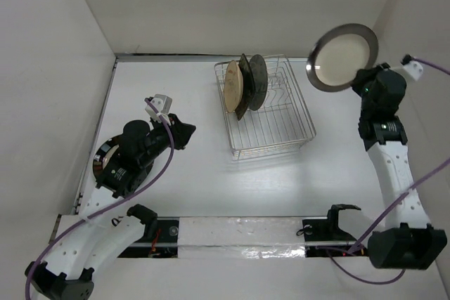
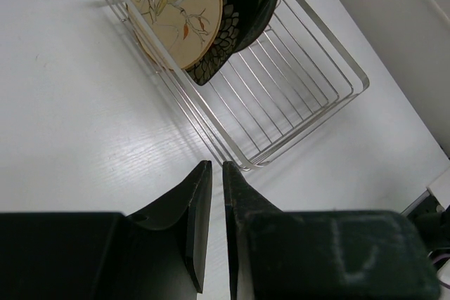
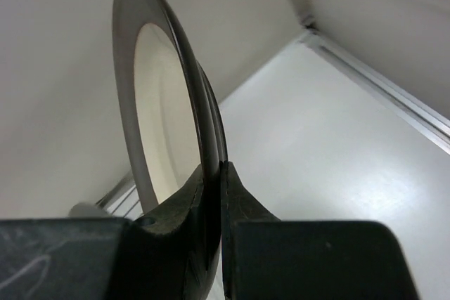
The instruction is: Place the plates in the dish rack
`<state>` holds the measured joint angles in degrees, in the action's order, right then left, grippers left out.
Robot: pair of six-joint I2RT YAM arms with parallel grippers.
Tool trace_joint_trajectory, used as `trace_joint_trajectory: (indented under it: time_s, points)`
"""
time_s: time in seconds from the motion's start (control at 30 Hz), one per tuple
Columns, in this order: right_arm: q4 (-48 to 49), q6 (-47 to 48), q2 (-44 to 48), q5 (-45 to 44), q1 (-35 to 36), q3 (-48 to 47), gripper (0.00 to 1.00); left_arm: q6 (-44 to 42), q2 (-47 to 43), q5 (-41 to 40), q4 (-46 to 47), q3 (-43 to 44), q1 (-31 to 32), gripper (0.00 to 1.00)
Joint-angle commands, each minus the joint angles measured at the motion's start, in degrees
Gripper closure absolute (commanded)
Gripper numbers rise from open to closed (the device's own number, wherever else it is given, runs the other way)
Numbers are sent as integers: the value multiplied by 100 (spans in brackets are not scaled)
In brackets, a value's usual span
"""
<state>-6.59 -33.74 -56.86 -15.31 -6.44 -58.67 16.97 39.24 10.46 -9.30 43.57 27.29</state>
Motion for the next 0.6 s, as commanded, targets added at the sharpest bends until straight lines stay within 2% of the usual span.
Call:
trace_joint_trajectory:
  time_s: [0.0, 0.07, 0.27, 0.57]
  points:
    - [485, 665, -631, -594, 923, -1127, 100, -71, -4, -9, 192, 99, 22, 90]
    - [379, 956, -1140, -884, 1440, -1610, 100, -71, -4, -17, 183, 99, 22, 90]
    - [18, 1386, -2205, -1166, 1917, -2778, 100, -80, -22, -53, 157, 90, 22, 90]
    - [-246, 2011, -3234, -1712, 2489, -3484, 100, -89, 4, -26, 157, 99, 22, 90]
